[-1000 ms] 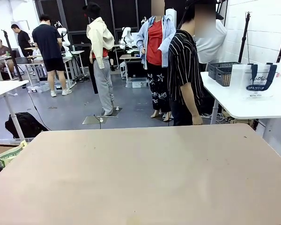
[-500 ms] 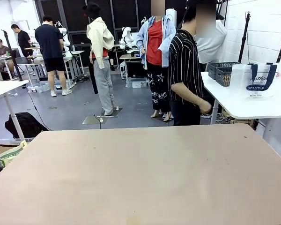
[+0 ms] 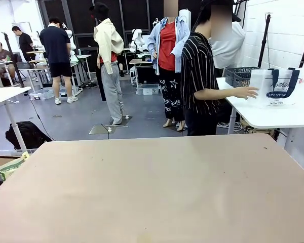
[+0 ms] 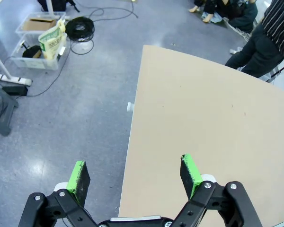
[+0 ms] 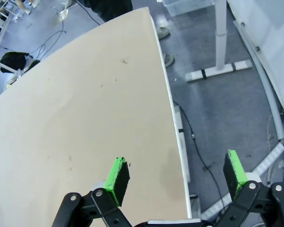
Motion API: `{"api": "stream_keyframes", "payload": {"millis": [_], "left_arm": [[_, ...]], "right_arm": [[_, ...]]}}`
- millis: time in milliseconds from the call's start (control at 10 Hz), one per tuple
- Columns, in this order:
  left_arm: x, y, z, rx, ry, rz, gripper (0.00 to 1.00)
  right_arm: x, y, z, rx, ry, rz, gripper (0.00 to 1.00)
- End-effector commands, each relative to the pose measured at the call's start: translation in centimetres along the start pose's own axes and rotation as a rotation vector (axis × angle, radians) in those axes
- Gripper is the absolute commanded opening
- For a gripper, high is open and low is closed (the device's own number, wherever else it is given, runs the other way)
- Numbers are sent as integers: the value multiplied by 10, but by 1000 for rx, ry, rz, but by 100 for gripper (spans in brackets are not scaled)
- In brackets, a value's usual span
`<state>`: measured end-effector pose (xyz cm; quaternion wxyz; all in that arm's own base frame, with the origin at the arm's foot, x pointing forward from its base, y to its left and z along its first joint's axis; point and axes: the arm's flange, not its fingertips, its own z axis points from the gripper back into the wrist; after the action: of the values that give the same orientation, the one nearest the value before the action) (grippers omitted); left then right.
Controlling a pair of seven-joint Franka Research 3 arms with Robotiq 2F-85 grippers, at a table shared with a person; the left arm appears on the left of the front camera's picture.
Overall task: Transfer purchased items from the store into the shopping bag.
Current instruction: Open the Reusable shopping bag in the center of the table.
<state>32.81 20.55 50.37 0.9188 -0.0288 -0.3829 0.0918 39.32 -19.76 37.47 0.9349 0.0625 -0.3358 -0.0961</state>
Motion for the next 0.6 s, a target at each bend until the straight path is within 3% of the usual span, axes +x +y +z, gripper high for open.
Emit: {"api": "stream_keyframes", "payload": {"millis": [0,500], "left_arm": [[1,0,1,2,-3,5,100],[1,0,1,2,-3,5,100]], "right_arm": [[-1,3,4,-13,0,5,100],[-1,3,4,-13,0,5,100]]}}
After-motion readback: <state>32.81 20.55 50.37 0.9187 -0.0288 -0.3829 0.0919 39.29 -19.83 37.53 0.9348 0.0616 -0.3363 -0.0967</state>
